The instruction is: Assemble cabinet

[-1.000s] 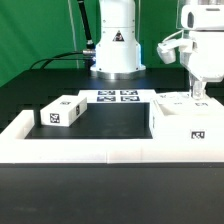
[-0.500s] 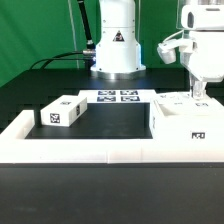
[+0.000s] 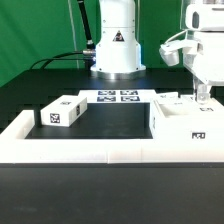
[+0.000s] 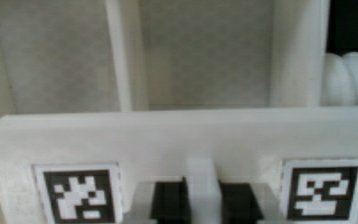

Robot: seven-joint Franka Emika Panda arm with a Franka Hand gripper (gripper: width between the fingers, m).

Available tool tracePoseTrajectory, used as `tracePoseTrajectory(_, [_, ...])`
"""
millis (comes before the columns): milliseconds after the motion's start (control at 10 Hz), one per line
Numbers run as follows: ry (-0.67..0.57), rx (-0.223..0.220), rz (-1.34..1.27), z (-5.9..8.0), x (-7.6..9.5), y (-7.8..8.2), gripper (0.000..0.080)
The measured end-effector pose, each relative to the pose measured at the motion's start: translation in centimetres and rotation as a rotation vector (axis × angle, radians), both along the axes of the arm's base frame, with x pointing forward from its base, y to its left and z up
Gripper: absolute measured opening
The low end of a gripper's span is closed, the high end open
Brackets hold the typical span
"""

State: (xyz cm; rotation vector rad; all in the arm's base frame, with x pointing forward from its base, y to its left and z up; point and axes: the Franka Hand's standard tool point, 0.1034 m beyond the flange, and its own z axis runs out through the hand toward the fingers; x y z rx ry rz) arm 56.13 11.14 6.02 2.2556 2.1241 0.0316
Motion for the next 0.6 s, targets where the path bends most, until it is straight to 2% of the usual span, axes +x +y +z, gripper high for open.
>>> tracePoseTrajectory(400, [0.008,-0.006,-0.009,-0.1,1.9,-0.1,0.0069])
tracePoseTrajectory(600, [0.028,-0.016,-0.015,-0.1,2.0,-0.1,0.0069])
